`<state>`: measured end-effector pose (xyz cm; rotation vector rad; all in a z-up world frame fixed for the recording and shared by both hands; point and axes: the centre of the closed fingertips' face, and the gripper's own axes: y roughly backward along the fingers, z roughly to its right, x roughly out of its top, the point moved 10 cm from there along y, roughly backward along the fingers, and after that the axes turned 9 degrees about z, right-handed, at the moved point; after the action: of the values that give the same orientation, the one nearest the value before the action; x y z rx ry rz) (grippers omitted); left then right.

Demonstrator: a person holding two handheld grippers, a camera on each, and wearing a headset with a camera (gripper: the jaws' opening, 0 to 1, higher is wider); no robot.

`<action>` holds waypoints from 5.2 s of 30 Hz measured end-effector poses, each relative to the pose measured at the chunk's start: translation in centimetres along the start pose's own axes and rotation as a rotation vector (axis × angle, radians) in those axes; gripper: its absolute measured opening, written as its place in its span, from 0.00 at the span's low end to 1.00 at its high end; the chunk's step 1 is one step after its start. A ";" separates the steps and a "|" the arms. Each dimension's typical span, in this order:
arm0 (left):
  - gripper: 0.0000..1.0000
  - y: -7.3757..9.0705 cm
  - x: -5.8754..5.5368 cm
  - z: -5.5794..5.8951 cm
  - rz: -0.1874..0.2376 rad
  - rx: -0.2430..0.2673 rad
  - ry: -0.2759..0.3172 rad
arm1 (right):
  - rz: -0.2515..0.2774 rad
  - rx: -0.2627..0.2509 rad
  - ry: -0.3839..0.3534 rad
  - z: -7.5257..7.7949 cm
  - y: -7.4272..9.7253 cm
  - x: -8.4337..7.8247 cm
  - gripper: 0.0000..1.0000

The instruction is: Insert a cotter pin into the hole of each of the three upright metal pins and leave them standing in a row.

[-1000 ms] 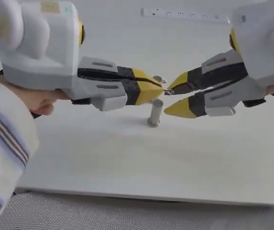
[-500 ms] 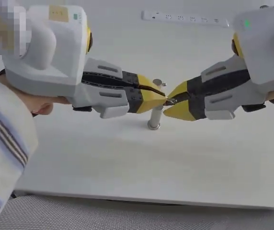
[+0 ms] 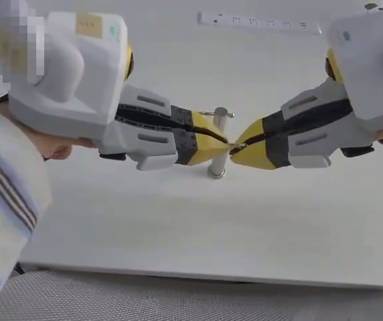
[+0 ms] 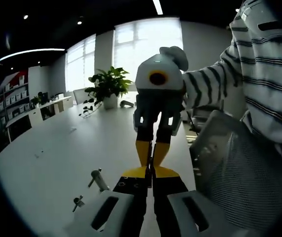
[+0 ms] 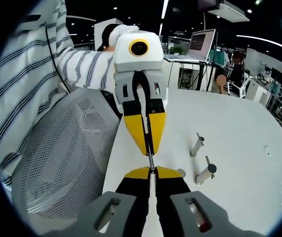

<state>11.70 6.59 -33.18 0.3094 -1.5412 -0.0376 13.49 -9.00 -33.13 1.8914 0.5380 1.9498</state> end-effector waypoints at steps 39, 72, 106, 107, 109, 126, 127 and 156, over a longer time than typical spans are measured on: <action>0.15 -1.5 -1.0 0.2 -0.087 -0.001 0.026 | 0.019 -0.010 -0.111 -0.2 0.6 -1.3 0.00; 0.11 -2.7 -4.7 -5.2 -0.168 0.081 0.099 | -0.034 -0.132 -0.186 2.5 1.2 -5.6 0.00; 0.09 -3.0 -4.5 -4.9 -0.204 0.072 0.083 | -0.076 -0.120 -0.138 3.0 -1.3 -5.4 0.00; 0.09 -3.0 -4.4 -4.9 -0.204 0.072 0.081 | -0.078 -0.120 -0.135 3.0 -1.5 -5.4 0.00; 0.09 -3.0 -4.5 -4.9 -0.206 0.073 0.082 | -0.078 -0.125 -0.134 3.2 -1.7 -5.4 0.00; 0.09 -3.2 -4.4 -4.9 -0.210 0.084 0.093 | -0.093 -0.192 -0.141 3.0 -0.7 -5.8 0.14; 0.09 -3.2 -4.4 -4.9 -0.210 0.084 0.092 | -0.091 -0.191 -0.136 3.0 -0.6 -5.9 0.13; 0.10 -3.0 -4.3 -4.6 -0.209 0.097 0.089 | -0.056 -0.131 -0.007 2.8 -1.8 -3.5 0.00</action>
<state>16.55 5.41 -38.06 0.5419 -1.4198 -0.1115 16.38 -9.17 -36.99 1.7829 0.4442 1.8944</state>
